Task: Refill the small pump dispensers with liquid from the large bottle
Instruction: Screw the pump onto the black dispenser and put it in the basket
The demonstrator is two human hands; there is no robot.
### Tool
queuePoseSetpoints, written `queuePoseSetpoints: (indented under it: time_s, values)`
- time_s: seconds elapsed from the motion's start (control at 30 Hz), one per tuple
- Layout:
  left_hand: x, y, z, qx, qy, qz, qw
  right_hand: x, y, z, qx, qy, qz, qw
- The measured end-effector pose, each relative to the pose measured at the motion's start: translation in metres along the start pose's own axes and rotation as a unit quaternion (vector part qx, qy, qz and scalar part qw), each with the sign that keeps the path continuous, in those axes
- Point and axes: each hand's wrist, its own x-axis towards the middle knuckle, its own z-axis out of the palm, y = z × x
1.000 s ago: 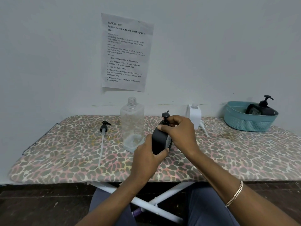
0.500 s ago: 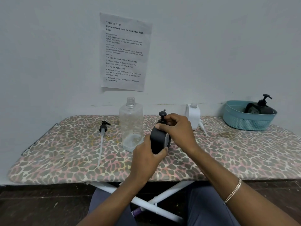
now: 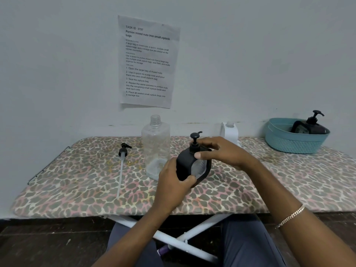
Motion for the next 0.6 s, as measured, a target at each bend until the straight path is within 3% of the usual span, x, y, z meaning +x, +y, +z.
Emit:
queuePoseSetpoints:
  time_s: [0.33, 0.6]
  values:
    - [0.005, -0.001, -0.006, -0.083, -0.011, -0.047, 0.995, -0.009, -0.004, -0.022, -0.073, -0.051, 0.018, 0.996]
    - [0.002, 0.005, -0.007, -0.12, 0.018, -0.039, 0.992, -0.01, -0.005, -0.022, -0.151, -0.037, 0.007, 0.988]
